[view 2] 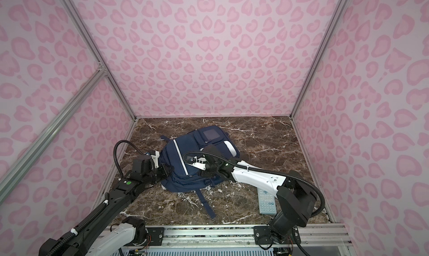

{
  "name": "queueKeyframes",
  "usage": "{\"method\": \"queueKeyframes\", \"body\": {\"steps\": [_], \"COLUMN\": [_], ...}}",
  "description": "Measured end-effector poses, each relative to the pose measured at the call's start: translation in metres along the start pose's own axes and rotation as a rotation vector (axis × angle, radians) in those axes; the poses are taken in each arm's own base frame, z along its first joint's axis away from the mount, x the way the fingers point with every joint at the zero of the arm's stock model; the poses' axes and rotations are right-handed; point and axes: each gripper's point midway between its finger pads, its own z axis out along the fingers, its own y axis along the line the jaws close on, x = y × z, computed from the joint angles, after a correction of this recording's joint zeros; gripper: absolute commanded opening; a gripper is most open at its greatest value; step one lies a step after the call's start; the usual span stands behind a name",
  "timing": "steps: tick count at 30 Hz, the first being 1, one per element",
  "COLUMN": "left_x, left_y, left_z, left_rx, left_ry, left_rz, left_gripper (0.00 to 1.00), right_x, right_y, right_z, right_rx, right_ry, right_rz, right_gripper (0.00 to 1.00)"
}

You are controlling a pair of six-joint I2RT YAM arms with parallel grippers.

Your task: Pack the student bag

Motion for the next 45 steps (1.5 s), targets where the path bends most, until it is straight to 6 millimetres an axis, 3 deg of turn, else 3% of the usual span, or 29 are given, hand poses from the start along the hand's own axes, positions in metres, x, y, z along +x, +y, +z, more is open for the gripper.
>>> {"method": "queueKeyframes", "body": {"steps": [5, 8, 14, 16, 18, 23, 25, 27, 31, 36, 41, 45], "left_x": [0.001, 0.002, 0.003, 0.002, 0.001, -0.002, -0.002, -0.002, -0.001, -0.006, -0.025, -0.054], "left_y": [0.001, 0.002, 0.004, 0.003, 0.002, 0.000, 0.002, 0.002, 0.004, 0.002, -0.016, -0.037], "left_z": [0.001, 0.002, 0.007, 0.007, 0.007, 0.008, 0.009, 0.011, 0.014, 0.027, 0.045, 0.039], "left_rx": [-0.002, -0.007, -0.015, -0.012, -0.009, -0.002, -0.009, -0.012, -0.020, -0.027, 0.007, 0.031], "left_ry": [0.007, 0.011, 0.022, 0.024, 0.024, 0.013, 0.012, 0.015, 0.023, 0.046, 0.052, -0.025], "left_rz": [-0.002, -0.003, -0.007, -0.007, -0.007, -0.005, -0.006, -0.007, -0.010, -0.014, -0.011, 0.041], "left_gripper": [0.21, 0.20, 0.20, 0.19, 0.19, 0.19, 0.19, 0.19, 0.19, 0.20, 0.29, 0.60], "right_x": [0.007, 0.007, 0.015, 0.021, 0.022, 0.014, 0.014, 0.013, 0.007, -0.011, -0.004, 0.003], "right_y": [0.009, 0.014, 0.031, 0.030, 0.025, 0.017, 0.019, 0.023, 0.025, 0.017, 0.022, 0.016], "right_z": [0.015, 0.024, 0.021, 0.020, 0.021, 0.032, 0.036, 0.038, 0.034, 0.006, -0.003, 0.006], "right_rx": [-0.026, -0.036, -0.072, -0.066, -0.053, -0.038, -0.042, -0.047, -0.044, -0.017, -0.040, -0.074], "right_ry": [0.029, 0.050, 0.067, 0.078, 0.080, 0.064, 0.064, 0.064, 0.055, -0.002, -0.027, -0.035], "right_rz": [-0.055, -0.087, -0.105, -0.102, -0.111, -0.117, -0.132, -0.149, -0.154, -0.080, 0.017, 0.146], "right_gripper": [0.62, 0.67, 0.67, 0.59, 0.43, 0.28, 0.10, 0.00, 0.00, 0.00, 0.00, 0.00]}}
